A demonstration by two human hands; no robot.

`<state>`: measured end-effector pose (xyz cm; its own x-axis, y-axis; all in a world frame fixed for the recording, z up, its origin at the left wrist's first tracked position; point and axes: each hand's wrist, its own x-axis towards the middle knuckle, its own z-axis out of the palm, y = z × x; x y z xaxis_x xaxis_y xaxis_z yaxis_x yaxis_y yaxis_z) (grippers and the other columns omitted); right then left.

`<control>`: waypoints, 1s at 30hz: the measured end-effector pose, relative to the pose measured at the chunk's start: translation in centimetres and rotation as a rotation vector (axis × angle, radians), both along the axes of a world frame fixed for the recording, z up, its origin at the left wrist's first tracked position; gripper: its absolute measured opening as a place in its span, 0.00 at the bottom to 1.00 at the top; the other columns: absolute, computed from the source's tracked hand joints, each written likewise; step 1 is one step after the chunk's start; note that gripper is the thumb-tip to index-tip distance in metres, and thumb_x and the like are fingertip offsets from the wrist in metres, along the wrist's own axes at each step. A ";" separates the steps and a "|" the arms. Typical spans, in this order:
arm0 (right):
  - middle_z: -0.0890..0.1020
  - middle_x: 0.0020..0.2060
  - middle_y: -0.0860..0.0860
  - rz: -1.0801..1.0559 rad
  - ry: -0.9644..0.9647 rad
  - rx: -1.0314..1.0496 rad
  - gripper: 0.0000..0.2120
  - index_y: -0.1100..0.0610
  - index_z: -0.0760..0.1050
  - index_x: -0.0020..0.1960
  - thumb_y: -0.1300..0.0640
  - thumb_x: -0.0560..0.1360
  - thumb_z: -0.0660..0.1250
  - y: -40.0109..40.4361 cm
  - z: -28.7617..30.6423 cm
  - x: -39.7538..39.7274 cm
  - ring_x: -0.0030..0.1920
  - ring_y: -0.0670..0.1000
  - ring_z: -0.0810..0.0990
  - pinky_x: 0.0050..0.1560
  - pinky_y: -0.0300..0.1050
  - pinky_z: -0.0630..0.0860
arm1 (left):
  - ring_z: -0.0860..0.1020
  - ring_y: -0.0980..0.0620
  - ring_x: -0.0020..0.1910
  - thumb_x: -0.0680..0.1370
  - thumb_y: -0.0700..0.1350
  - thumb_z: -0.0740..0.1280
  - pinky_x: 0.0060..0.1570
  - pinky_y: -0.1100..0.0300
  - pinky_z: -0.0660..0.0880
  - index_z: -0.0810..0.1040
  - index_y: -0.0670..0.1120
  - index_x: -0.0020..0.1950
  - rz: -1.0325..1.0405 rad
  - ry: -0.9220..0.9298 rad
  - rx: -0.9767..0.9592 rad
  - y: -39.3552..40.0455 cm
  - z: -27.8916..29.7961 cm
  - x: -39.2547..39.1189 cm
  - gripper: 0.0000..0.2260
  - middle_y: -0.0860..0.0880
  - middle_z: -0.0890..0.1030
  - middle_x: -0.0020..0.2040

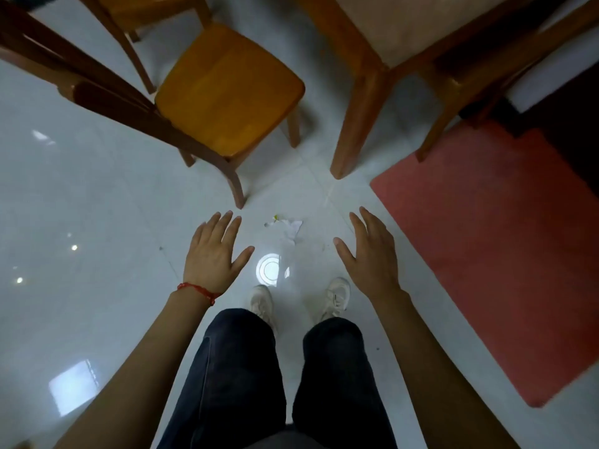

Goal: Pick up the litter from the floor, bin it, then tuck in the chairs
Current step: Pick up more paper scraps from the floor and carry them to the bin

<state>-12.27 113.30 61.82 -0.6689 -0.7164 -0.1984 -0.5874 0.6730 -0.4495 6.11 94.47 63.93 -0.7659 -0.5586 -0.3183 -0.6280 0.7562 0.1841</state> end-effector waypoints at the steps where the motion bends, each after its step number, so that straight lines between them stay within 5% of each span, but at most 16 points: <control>1: 0.64 0.71 0.59 0.014 -0.002 0.003 0.25 0.59 0.62 0.69 0.47 0.77 0.59 -0.5 -1.1 -0.7 0.71 0.57 0.61 0.68 0.51 0.59 | 0.65 0.36 0.68 0.73 0.68 0.35 0.67 0.41 0.59 0.67 0.39 0.69 0.015 0.002 0.003 -0.1 -1.0 -0.3 0.43 0.37 0.69 0.69; 17: 0.64 0.71 0.58 0.056 -0.074 0.039 0.25 0.59 0.63 0.69 0.48 0.76 0.60 -10.7 -33.1 -2.1 0.71 0.56 0.61 0.68 0.52 0.59 | 0.68 0.34 0.65 0.76 0.64 0.46 0.62 0.39 0.66 0.70 0.35 0.65 0.154 0.106 0.077 -7.2 -31.7 -3.3 0.36 0.34 0.72 0.65; 23: 0.67 0.69 0.60 0.071 -0.045 0.008 0.24 0.62 0.65 0.67 0.51 0.76 0.62 -13.7 -46.6 -3.1 0.69 0.59 0.64 0.66 0.54 0.62 | 0.67 0.35 0.66 0.75 0.54 0.60 0.64 0.40 0.64 0.70 0.37 0.66 0.188 0.135 0.104 -8.4 -45.8 -4.3 0.26 0.35 0.71 0.66; 30: 0.66 0.69 0.59 0.082 -0.064 0.020 0.25 0.61 0.63 0.68 0.51 0.76 0.62 -15.2 -59.7 -4.4 0.70 0.58 0.62 0.67 0.51 0.59 | 0.68 0.34 0.65 0.74 0.50 0.63 0.63 0.42 0.65 0.71 0.36 0.65 0.270 0.212 0.100 -7.4 -58.6 -4.9 0.24 0.35 0.72 0.65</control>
<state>-16.67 98.07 2.13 -0.5938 -0.7637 -0.2532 -0.6116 0.6329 -0.4748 1.21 87.03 5.35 -0.6501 -0.7237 -0.2315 -0.7424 0.5401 0.3963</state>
